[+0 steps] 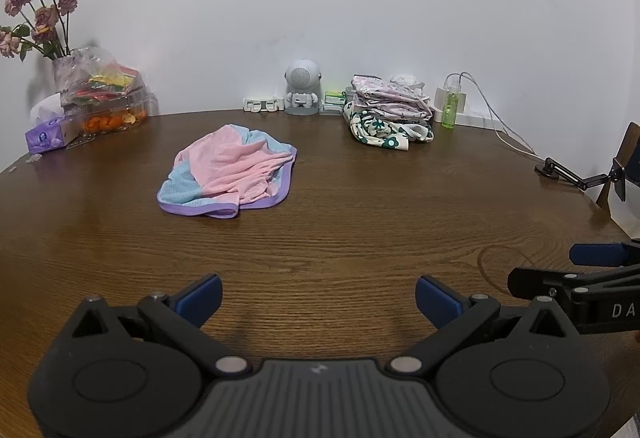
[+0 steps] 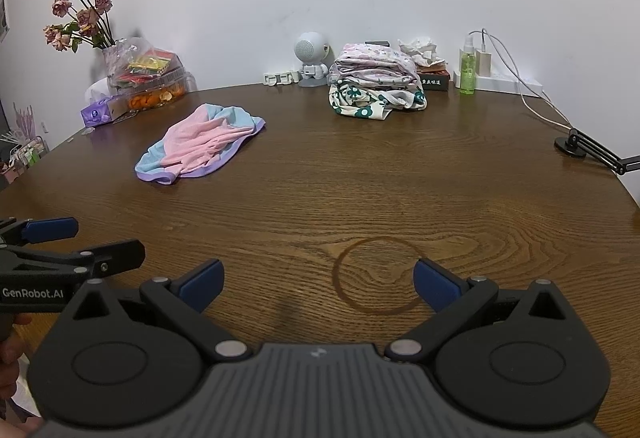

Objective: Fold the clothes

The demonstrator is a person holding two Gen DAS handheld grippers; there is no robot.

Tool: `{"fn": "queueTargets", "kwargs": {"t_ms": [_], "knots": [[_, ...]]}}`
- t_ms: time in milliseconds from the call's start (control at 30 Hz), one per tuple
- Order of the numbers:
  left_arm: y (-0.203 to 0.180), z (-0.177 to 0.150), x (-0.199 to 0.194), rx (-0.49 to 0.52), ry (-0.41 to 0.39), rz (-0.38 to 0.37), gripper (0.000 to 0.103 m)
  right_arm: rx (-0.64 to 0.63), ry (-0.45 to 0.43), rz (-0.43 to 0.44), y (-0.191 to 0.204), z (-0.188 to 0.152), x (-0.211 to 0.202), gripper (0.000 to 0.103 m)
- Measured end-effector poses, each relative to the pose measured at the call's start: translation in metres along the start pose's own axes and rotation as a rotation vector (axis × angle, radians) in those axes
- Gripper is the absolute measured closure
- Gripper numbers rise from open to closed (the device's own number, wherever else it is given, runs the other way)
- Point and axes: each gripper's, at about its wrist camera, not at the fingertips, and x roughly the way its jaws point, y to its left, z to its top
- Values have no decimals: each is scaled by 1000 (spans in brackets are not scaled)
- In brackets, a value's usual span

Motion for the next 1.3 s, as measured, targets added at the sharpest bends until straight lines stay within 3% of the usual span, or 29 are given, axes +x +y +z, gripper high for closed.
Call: {"fn": "queueTargets", "kwargs": {"t_ms": [1300], "knots": [[7,-2,2,-20,0,-28,0,-14,2,-15,4,2,2,0]]}}
